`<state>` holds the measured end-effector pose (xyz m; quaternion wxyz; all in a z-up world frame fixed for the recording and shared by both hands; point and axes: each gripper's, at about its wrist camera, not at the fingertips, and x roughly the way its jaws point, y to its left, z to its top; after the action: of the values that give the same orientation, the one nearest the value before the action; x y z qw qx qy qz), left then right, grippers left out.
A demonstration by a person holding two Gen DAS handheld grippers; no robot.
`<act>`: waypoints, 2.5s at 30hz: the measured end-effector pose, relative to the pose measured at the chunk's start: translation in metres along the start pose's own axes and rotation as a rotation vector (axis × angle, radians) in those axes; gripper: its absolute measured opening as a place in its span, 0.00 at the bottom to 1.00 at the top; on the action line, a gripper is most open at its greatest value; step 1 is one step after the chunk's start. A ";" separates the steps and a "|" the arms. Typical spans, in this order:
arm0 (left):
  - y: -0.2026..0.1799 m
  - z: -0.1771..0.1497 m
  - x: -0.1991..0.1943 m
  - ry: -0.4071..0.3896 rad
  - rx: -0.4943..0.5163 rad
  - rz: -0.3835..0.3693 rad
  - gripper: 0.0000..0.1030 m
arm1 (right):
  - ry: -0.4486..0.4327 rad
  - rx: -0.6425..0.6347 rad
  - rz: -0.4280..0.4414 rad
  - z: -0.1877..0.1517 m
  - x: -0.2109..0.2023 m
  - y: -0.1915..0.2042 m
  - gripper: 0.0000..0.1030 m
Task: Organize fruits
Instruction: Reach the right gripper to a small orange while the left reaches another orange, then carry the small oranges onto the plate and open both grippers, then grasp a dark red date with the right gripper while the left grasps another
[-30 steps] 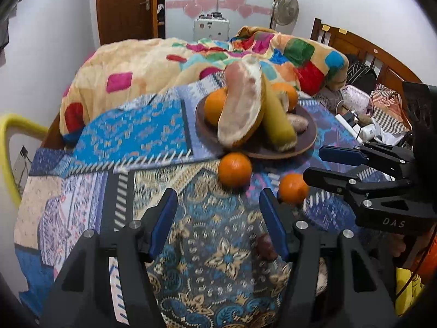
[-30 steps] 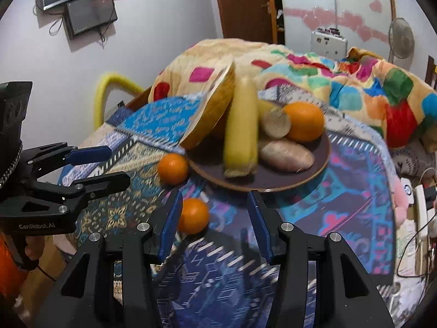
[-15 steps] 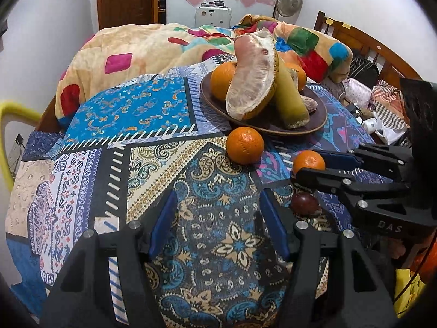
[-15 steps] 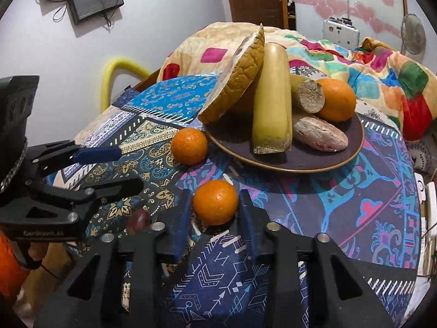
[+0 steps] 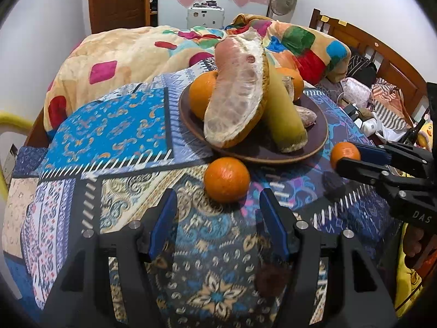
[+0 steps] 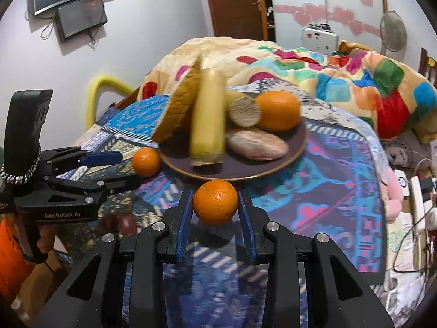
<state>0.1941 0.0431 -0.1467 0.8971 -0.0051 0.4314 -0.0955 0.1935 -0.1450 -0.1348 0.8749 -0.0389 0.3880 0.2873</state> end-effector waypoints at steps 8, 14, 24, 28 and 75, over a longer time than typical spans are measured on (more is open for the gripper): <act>-0.007 0.011 0.012 0.000 0.019 0.013 0.36 | -0.009 0.027 -0.026 -0.004 -0.006 -0.019 0.30; -0.007 0.009 0.009 0.001 0.012 0.002 0.35 | -0.018 0.049 -0.024 -0.004 -0.009 -0.027 0.30; -0.026 0.014 -0.013 -0.053 0.048 -0.027 0.35 | -0.050 0.043 -0.007 0.010 -0.009 -0.024 0.30; -0.032 0.022 -0.011 -0.063 0.051 -0.041 0.35 | -0.054 0.031 -0.008 0.017 -0.003 -0.024 0.30; -0.028 -0.013 -0.065 -0.113 -0.006 0.051 0.53 | -0.104 -0.054 -0.025 0.012 -0.047 0.010 0.38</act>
<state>0.1394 0.0279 -0.1021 0.9222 -0.0018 0.3802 -0.0708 0.1707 -0.1550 -0.0922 0.8960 -0.0524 0.3336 0.2882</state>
